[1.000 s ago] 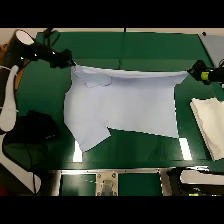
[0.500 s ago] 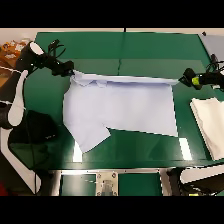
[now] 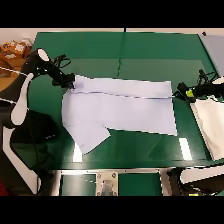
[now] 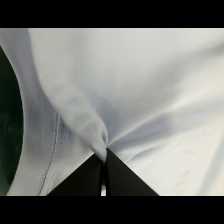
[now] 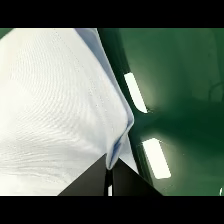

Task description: Fold the shirts.

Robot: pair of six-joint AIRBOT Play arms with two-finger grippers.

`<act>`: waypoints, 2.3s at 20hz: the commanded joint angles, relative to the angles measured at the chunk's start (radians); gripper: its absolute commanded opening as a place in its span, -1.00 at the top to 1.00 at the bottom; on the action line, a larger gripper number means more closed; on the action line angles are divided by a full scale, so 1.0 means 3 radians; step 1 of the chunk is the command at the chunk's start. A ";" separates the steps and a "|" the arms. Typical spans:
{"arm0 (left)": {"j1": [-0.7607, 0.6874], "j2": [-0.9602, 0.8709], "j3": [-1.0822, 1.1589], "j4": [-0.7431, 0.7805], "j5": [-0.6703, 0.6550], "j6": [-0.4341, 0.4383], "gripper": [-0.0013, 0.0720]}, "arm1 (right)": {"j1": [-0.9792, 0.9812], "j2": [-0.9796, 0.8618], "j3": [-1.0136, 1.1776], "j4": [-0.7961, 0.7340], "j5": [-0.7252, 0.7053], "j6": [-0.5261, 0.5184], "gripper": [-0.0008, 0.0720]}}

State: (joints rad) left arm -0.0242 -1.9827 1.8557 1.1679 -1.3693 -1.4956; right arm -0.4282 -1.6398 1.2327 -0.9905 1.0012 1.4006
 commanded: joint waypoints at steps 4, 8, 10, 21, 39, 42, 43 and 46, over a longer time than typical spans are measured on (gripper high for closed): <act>-0.0011 -0.0005 -0.0093 0.0020 -0.0362 -0.0254 0.37 | 0.0001 0.0003 -0.0019 -0.0022 0.0170 0.0008 0.55; 0.0013 0.0018 0.0160 0.0024 -0.0815 -0.0286 -0.68 | -0.0181 0.0088 0.0039 -0.0144 0.0650 0.0159 0.64; 0.0061 0.0094 0.0292 0.0025 -0.0950 -0.0287 -0.68 | -0.0284 0.0192 0.0036 -0.0220 0.0862 0.0243 0.65; 0.0102 0.1703 -0.1554 0.0034 -0.0617 -0.0031 0.91 | -0.0619 0.1975 -0.1602 -0.0253 0.0879 0.0448 0.94; 0.0098 0.3268 -0.5186 -0.1686 0.1891 0.0401 -0.99 | -0.0671 0.2425 -0.3136 0.0322 -0.0013 0.0440 -0.37; -0.0142 0.3089 -0.5183 -0.2265 0.2012 0.0882 0.42 | -0.0669 0.2340 -0.3136 0.0585 -0.0215 0.0324 -0.37; -0.0197 0.3089 -0.5146 -0.2387 0.2005 0.1003 0.84 | -0.0670 0.2294 -0.3134 0.0726 -0.0287 0.0249 -0.35; -0.0203 0.3091 -0.4948 -0.2327 0.1737 0.1086 0.91 | -0.0670 0.2069 -0.3132 0.1169 -0.0470 -0.0013 -0.32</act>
State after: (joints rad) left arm -0.0681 -1.0470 0.3401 0.5396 -0.8021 -1.2438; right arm -0.6300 -0.9710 0.2958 -0.7597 0.9276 1.4654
